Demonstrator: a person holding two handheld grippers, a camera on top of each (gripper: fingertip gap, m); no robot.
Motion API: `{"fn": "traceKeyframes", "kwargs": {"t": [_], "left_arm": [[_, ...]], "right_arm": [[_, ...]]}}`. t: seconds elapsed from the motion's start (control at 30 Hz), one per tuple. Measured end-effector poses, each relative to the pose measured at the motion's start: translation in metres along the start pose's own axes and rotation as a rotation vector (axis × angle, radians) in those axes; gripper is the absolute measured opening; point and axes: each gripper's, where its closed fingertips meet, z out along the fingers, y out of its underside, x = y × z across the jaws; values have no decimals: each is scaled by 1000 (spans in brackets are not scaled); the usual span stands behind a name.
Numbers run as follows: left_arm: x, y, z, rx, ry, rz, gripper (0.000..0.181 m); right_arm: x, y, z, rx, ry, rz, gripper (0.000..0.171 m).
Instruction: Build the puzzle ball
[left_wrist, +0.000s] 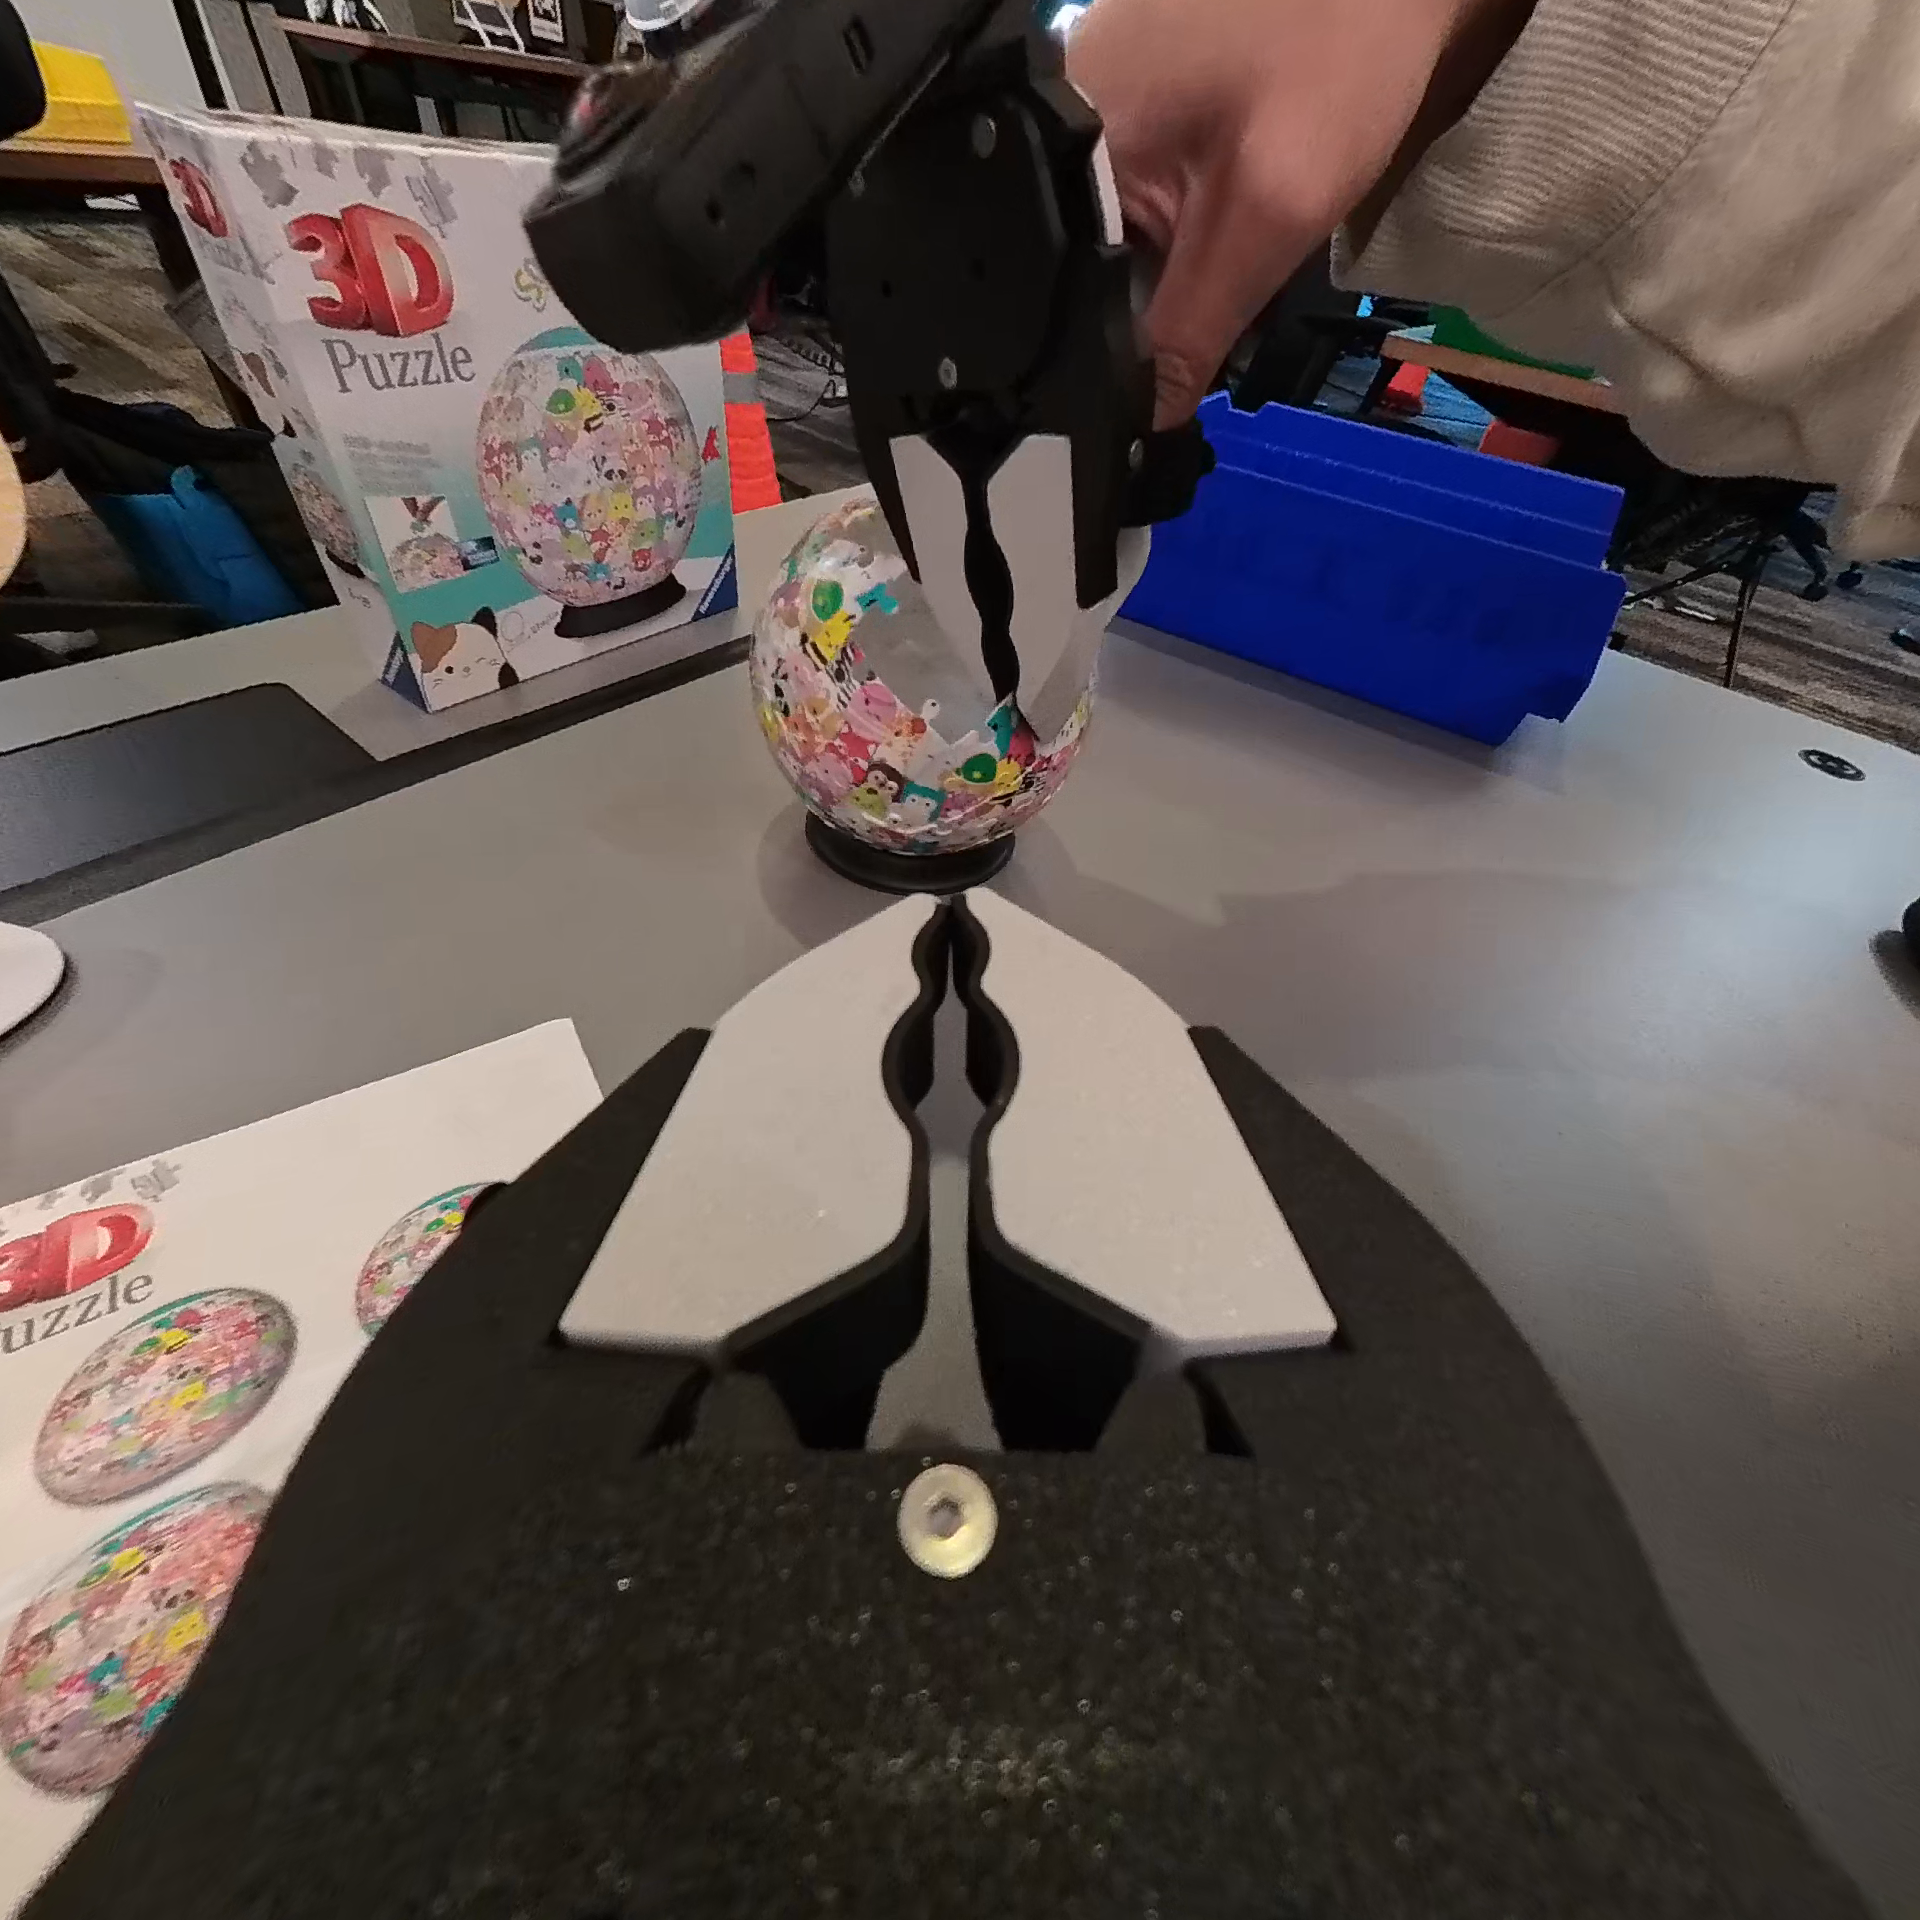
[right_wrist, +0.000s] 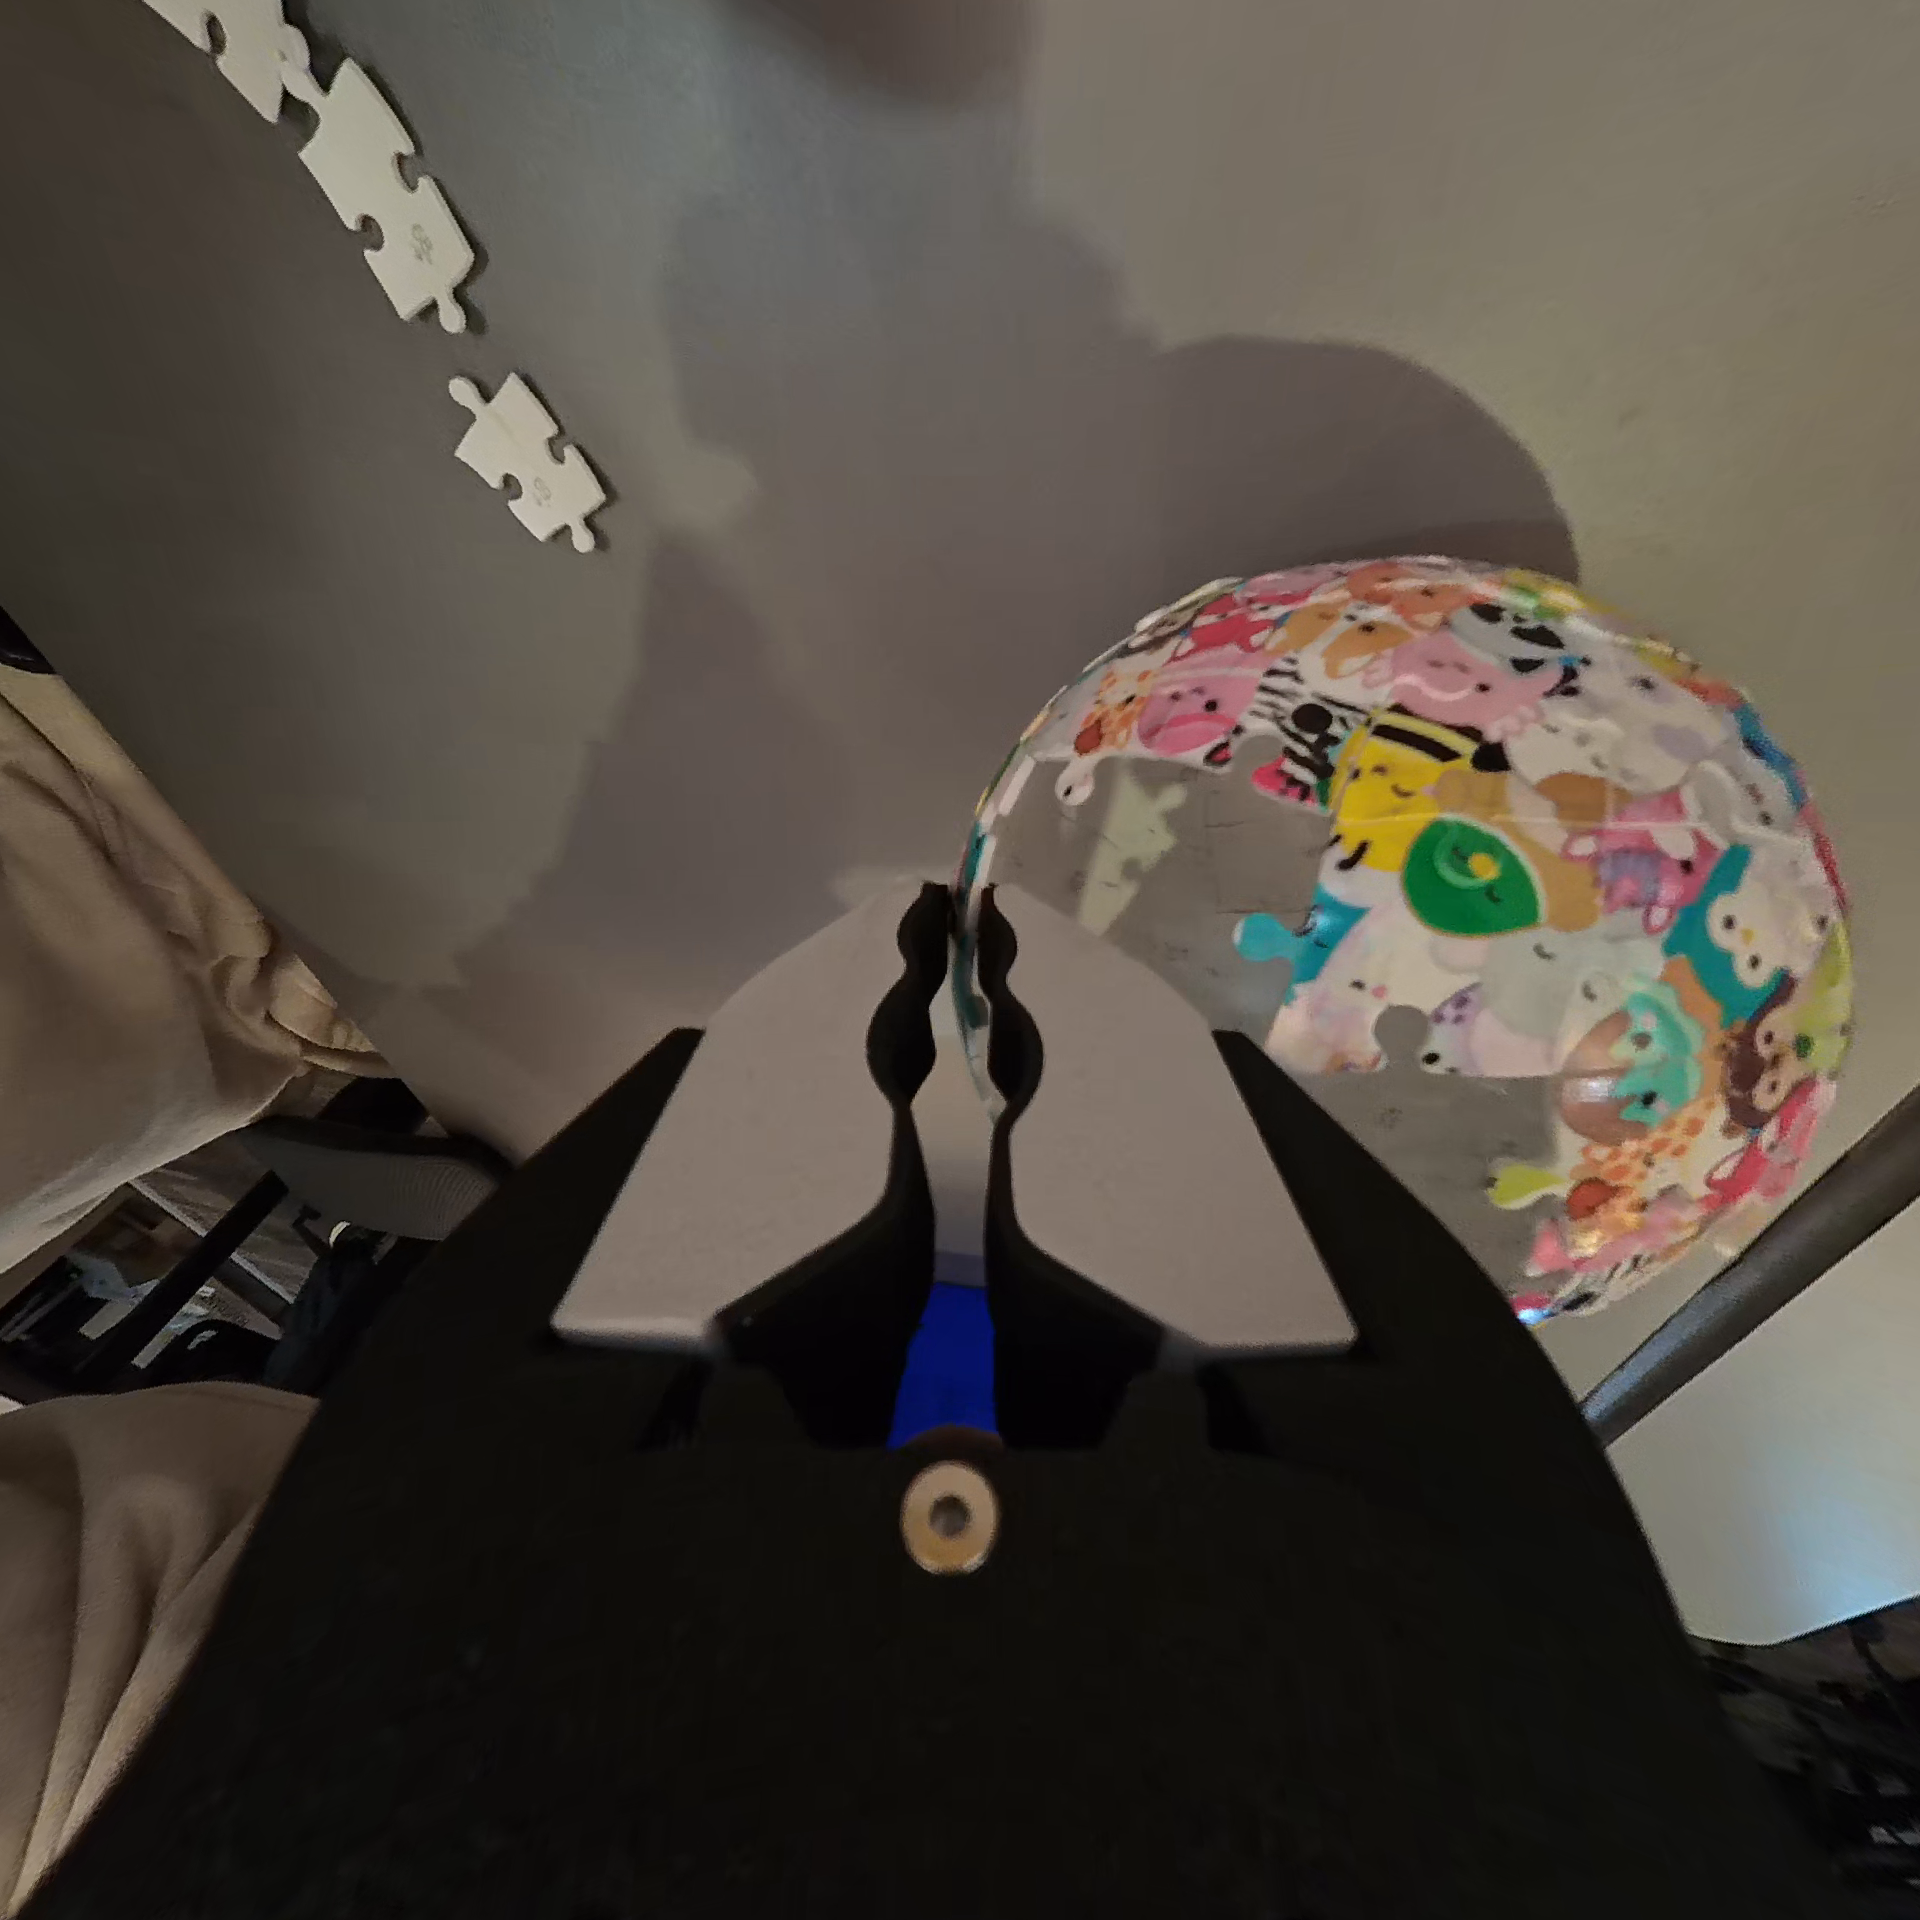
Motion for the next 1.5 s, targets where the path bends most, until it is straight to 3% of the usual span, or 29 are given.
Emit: {"fn": "traceKeyframes", "kwargs": {"t": [0.37,0.53,1.13,1.5], "left_arm": [[2,1,1,-4,6,3,0],[3,1,1,-5,9,8,0],[4,0,1,-2,8,10,0],[4,0,1,-1,8,13,0]], "right_arm": [[1,3,8,-54,57,-82,17],[4,1,8,-53,55,-50,9],[1,5,8,-67,28,-11,5],[2,4,7,-62,77,-61,13]]}}
